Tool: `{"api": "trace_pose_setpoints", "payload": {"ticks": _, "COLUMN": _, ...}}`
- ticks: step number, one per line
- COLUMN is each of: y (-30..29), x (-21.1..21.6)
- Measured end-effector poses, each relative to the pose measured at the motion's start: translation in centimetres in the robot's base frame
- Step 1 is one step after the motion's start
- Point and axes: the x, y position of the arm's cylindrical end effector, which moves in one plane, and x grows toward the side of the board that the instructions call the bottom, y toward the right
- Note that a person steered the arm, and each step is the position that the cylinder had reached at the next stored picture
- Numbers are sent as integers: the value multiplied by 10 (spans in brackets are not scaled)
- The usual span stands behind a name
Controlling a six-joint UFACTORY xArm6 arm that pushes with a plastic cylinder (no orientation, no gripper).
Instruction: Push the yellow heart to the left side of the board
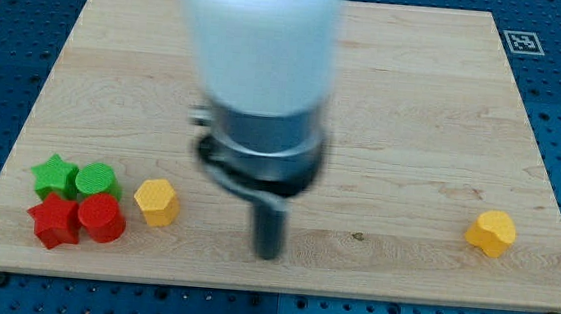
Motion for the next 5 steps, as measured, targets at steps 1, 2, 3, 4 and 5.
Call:
{"api": "trace_pose_setpoints", "payload": {"ticks": 1, "y": 105, "x": 11}}
{"api": "trace_pose_setpoints", "payload": {"ticks": 2, "y": 202, "x": 16}}
{"api": "trace_pose_setpoints", "payload": {"ticks": 3, "y": 271, "x": 14}}
{"api": "trace_pose_setpoints", "payload": {"ticks": 4, "y": 275, "x": 13}}
{"api": "trace_pose_setpoints", "payload": {"ticks": 5, "y": 257, "x": -14}}
